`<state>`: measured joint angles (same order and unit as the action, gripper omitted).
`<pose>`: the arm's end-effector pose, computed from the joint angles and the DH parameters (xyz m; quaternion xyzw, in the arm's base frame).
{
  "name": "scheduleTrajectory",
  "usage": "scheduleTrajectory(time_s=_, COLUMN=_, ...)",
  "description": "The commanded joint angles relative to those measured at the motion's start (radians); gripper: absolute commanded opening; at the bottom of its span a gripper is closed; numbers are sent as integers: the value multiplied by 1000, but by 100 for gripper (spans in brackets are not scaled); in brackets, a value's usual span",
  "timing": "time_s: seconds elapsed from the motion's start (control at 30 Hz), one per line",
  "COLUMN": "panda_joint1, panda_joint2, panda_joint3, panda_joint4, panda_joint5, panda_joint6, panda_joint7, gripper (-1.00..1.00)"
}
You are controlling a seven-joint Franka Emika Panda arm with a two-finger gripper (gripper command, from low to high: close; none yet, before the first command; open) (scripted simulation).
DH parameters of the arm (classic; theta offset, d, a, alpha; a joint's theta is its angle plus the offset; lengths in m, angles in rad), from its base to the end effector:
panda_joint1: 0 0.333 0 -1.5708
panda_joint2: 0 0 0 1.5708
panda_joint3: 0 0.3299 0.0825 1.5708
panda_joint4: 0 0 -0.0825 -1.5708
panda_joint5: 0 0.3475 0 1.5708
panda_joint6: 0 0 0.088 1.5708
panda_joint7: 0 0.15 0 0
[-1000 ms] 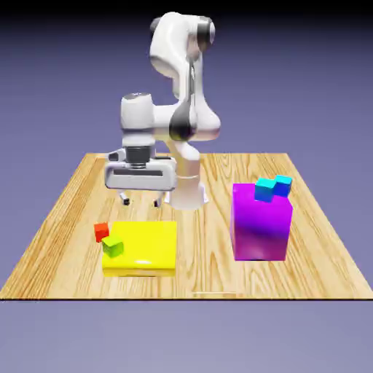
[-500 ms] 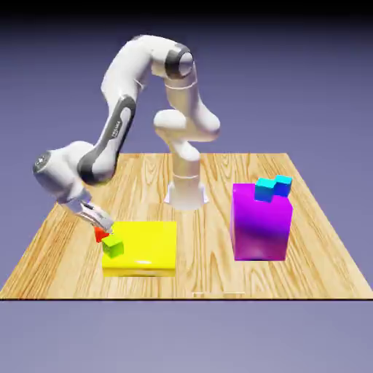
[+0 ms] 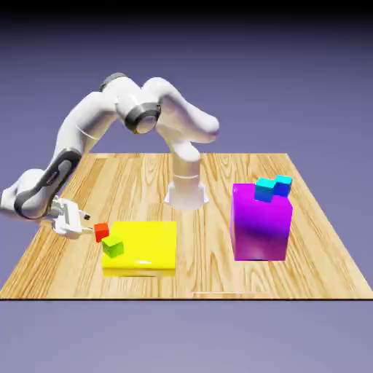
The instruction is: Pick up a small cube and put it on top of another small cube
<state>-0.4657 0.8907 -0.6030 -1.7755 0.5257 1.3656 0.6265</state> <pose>0.2851 -0.3622 0.1177 -0.4554 0.7277 0.4996 0.1159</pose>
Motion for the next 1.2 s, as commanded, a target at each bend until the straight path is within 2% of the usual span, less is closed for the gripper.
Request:
scheduleTrajectory(time_s=0.0, panda_joint1=11, panda_joint2=2, panda_joint3=7, panda_joint4=-36, panda_joint5=10, panda_joint6=34, panda_joint7=-8, gripper=0)
scheduleTrajectory(time_s=0.07, panda_joint1=34, panda_joint2=7, panda_joint3=19, panda_joint4=-107, panda_joint5=31, panda_joint6=101, panda_joint7=-22, gripper=0)
scheduleTrajectory(time_s=0.1, panda_joint1=34, panda_joint2=7, panda_joint3=19, panda_joint4=-107, panda_joint5=31, panda_joint6=101, panda_joint7=-22, gripper=-100)
scheduleTrajectory(time_s=0.27, panda_joint1=-11, panda_joint2=-5, panda_joint3=-5, panda_joint4=35, panda_joint5=-11, panda_joint6=-33, panda_joint7=8, gripper=-100)
scheduleTrajectory(time_s=0.63, panda_joint1=9, panda_joint2=-403, panda_joint3=215, panda_joint4=-98, panda_joint5=-78, panda_joint6=152, panda_joint7=104, gripper=-100)
scheduleTrajectory(time_s=1.17, panda_joint1=49, panda_joint2=-983, panda_joint3=652, panda_joint4=-552, panda_joint5=376, panda_joint6=269, panda_joint7=592, gripper=-100)
